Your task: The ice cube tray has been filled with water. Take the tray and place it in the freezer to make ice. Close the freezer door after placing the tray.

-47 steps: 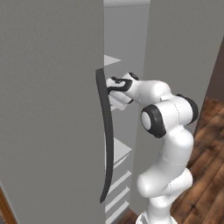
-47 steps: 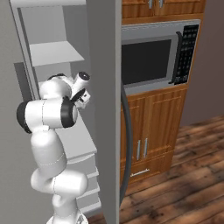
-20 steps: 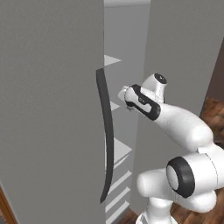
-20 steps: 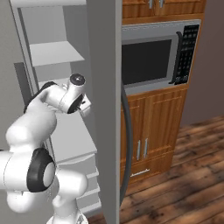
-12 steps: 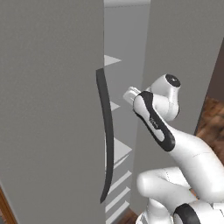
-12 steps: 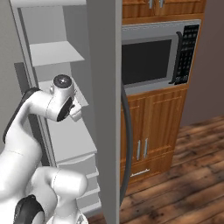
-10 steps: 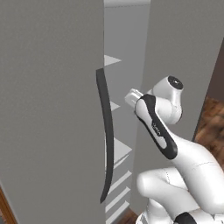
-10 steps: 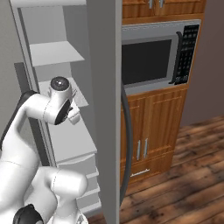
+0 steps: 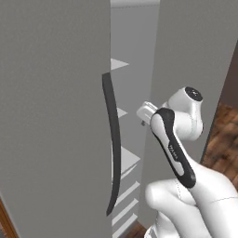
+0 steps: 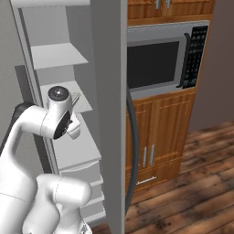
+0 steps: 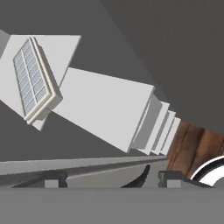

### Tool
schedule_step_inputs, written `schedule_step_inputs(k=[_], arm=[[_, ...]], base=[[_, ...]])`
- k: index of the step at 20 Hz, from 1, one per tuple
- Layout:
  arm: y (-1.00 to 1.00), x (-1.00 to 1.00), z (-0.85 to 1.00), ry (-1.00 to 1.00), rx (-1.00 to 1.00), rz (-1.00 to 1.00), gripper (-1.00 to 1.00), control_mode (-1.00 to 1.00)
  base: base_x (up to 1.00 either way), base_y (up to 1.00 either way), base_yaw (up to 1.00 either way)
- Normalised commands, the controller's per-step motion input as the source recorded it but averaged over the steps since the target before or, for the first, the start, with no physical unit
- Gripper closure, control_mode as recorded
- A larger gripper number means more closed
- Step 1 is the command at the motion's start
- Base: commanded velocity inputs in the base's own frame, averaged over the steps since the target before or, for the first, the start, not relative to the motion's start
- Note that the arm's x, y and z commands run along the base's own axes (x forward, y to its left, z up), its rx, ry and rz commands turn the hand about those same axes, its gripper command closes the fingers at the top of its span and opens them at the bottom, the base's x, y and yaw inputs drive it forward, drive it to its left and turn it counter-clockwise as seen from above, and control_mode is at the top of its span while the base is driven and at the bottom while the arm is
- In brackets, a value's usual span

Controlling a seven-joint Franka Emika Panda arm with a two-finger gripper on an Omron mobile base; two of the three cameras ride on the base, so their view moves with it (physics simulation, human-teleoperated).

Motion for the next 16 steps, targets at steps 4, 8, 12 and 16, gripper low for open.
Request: schedule_step_inputs(k=[4,8,12,16], arm=[[-0.33,-0.48,0.01,0.0,0.0,0.0,-1.0,-1.0],[-0.27,-0.41,0.16,-0.01,0.0,0.01,-1.0,-1.0],[-0.03,-0.39,0.22,-0.05,-0.01,0.07,-1.0,-1.0],[0.0,-0.25,0.19,-0.02,-0.04,0.12,-1.0,-1.0]], base=[[0.0,0.0,0.0],[0.0,0.0,0.0],[0.0,0.0,0.0],[0.0,0.0,0.0]])
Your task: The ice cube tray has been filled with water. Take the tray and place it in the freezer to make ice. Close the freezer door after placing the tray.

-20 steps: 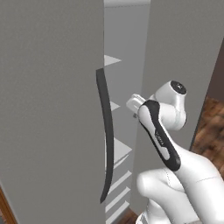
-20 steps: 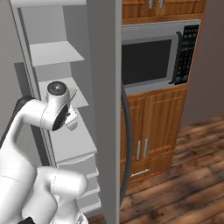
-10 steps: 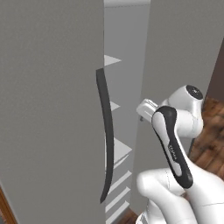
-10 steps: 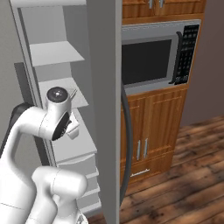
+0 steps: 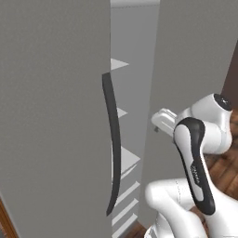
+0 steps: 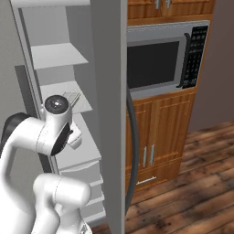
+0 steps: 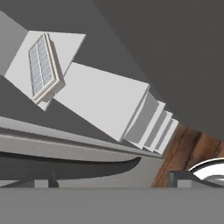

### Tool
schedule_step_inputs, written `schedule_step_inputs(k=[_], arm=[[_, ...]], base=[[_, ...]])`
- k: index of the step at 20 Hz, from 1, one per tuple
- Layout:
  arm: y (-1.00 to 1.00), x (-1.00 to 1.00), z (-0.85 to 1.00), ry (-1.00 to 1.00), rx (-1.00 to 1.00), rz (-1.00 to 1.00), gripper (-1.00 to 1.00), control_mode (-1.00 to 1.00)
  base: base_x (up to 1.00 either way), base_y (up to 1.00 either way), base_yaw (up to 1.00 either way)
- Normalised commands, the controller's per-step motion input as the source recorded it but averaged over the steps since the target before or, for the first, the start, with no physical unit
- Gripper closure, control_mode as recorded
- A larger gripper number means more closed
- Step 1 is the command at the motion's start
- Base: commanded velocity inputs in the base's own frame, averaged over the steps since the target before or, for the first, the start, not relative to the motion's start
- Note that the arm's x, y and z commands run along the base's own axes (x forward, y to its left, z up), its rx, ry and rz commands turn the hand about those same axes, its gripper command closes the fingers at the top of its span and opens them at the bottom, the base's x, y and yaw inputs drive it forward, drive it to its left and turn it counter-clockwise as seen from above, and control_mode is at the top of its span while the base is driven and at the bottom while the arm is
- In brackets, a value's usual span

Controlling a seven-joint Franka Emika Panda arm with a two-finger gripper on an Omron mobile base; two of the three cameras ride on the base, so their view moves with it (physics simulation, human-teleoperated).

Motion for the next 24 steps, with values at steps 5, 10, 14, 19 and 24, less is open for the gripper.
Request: schedule_step_inputs(k=[5,10,14,19,24], arm=[[0.0,-0.09,0.04,-0.01,-0.05,0.08,-1.0,1.0],[0.0,0.0,0.0,0.0,0.0,0.0,-1.0,1.0],[0.0,0.0,0.0,0.0,0.0,0.0,-1.0,1.0],[0.0,0.0,0.0,0.0,0.0,0.0,-1.0,1.0],[0.0,0.0,0.0,0.0,0.0,0.0,-1.0,1.0]], base=[[0.0,0.0,0.07],[0.0,0.0,0.22],[-0.03,-0.01,0.29],[-0.18,-0.17,0.26],[-0.39,-0.26,0.22]])
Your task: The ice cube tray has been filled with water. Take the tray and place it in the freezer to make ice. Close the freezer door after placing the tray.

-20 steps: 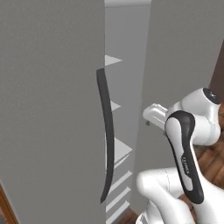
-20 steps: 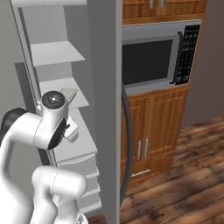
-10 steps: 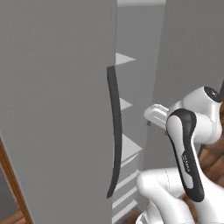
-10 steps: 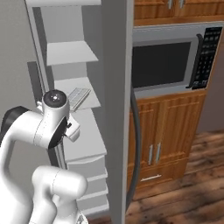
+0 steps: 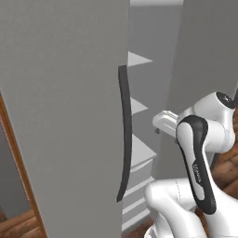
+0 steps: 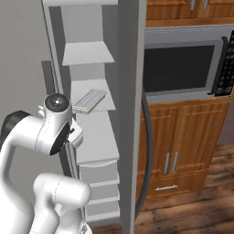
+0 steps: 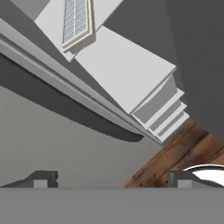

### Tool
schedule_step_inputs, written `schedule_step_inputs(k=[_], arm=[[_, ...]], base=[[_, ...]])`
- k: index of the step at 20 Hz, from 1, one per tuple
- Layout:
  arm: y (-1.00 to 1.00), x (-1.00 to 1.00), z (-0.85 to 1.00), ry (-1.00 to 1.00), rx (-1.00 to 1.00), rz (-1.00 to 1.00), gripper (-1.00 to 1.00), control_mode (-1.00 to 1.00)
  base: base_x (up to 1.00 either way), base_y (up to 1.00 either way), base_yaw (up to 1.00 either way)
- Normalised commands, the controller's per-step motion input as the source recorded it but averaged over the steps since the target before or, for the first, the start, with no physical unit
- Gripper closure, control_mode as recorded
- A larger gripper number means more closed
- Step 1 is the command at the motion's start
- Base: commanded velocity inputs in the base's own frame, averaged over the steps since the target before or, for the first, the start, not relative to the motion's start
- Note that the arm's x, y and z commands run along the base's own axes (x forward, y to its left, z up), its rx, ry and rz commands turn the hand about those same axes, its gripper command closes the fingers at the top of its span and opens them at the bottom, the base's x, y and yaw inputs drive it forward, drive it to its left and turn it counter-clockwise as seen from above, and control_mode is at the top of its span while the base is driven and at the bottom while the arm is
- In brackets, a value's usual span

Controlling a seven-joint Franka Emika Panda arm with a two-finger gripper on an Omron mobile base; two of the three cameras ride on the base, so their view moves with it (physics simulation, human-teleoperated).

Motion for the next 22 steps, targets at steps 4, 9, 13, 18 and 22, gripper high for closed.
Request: schedule_step_inputs(k=[4,9,13,18,22], arm=[[0.0,0.0,0.0,0.0,0.0,0.0,-1.0,1.0],[0.0,0.0,0.0,0.0,0.0,0.0,-1.0,1.0],[0.0,0.0,0.0,0.0,0.0,0.0,-1.0,1.0],[0.0,0.0,0.0,0.0,0.0,0.0,-1.0,1.0],[0.0,0.0,0.0,0.0,0.0,0.0,-1.0,1.0]], base=[[-0.44,-0.3,0.21],[-0.33,-0.15,0.19],[-0.09,-0.14,0.16],[-0.09,-0.34,0.13],[-0.27,-0.5,0.11]])
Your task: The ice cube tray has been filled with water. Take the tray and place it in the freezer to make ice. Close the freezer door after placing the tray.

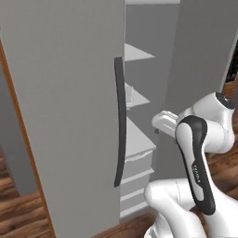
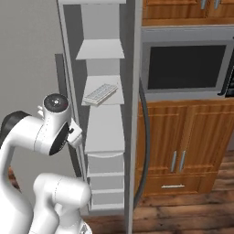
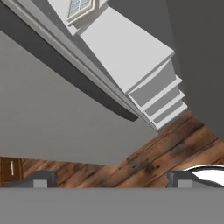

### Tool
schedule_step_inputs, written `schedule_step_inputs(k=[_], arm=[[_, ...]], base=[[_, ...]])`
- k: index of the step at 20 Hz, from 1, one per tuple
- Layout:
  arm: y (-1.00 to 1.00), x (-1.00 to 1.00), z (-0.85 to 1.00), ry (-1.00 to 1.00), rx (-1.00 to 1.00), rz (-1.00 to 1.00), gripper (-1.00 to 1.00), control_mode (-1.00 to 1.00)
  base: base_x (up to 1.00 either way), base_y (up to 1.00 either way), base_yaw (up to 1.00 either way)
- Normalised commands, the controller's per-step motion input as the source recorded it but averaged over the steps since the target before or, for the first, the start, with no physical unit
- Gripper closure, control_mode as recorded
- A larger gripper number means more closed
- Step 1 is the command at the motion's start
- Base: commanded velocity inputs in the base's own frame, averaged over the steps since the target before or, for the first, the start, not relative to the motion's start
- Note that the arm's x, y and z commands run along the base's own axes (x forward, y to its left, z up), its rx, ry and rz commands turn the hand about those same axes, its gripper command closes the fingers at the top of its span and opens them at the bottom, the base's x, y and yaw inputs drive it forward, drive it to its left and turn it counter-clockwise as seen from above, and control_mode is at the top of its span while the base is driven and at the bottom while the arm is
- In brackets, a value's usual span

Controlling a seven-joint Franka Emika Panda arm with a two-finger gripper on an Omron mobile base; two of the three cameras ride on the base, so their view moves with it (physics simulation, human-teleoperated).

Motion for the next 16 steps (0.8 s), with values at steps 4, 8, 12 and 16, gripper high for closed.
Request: schedule_step_inputs(k=[4,8,12,16], arm=[[0.0,0.0,0.0,0.0,0.0,0.0,-1.0,1.0],[0.0,0.0,0.0,0.0,0.0,0.0,-1.0,1.0],[0.0,0.0,0.0,0.0,0.0,0.0,-1.0,1.0],[0.0,0.0,0.0,-0.04,-0.01,0.04,-1.0,-1.0]], base=[[-0.35,-0.61,0.09],[-0.33,-0.34,0.08],[-0.17,0.0,0.06],[0.0,0.0,0.0]])
